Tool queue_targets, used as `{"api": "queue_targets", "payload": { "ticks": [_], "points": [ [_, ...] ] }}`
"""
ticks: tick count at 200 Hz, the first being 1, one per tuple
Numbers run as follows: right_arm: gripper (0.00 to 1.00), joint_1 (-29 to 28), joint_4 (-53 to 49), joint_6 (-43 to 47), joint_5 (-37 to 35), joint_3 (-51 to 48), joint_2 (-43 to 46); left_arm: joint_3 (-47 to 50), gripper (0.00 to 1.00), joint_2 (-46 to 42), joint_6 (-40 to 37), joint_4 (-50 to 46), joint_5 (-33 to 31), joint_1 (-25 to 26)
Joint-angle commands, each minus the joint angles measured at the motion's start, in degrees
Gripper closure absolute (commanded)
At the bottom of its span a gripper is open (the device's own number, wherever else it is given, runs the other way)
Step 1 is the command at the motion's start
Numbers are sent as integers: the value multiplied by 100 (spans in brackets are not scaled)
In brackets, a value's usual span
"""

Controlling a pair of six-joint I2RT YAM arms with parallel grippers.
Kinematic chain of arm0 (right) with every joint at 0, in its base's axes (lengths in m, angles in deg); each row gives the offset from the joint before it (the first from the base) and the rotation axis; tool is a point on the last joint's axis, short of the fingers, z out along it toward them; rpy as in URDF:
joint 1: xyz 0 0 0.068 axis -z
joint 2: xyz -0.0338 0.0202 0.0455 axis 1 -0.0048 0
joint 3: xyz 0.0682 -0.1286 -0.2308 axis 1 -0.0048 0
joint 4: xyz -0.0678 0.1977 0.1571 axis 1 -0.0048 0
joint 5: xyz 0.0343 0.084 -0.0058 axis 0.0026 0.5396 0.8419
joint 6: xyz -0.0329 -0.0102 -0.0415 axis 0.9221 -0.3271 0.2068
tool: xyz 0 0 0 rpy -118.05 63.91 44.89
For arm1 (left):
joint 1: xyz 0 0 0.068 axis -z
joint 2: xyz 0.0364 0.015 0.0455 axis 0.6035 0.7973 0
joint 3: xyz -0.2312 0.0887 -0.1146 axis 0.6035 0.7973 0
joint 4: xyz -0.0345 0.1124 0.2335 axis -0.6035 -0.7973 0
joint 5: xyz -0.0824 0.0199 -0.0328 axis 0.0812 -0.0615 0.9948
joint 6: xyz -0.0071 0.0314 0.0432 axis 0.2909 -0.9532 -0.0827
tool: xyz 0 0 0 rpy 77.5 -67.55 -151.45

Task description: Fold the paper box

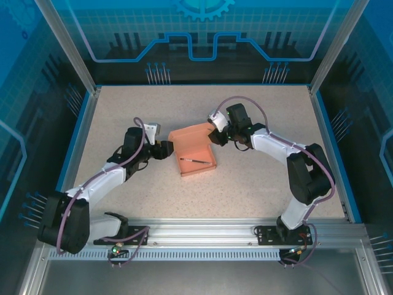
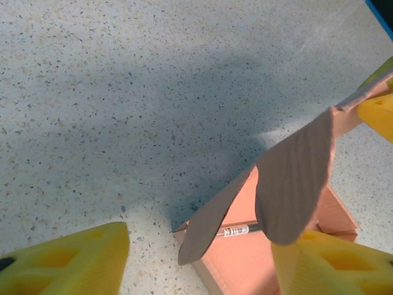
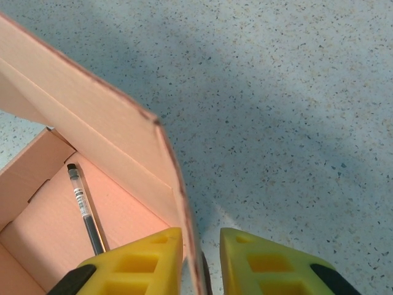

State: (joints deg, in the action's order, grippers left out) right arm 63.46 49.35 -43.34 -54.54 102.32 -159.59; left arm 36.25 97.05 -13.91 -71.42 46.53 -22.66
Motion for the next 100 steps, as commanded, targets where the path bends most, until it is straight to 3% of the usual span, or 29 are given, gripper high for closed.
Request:
{"api": "queue_targets", "payload": {
  "ticks": [1,100],
  "points": [
    [77,-74,-133,112,111,188,-84,-315,41,228,-259,-165,-57,64],
    [82,-107,-216,165,61,223,-84,-615,61,681,-484,-297,-134,258]
  ]
}}
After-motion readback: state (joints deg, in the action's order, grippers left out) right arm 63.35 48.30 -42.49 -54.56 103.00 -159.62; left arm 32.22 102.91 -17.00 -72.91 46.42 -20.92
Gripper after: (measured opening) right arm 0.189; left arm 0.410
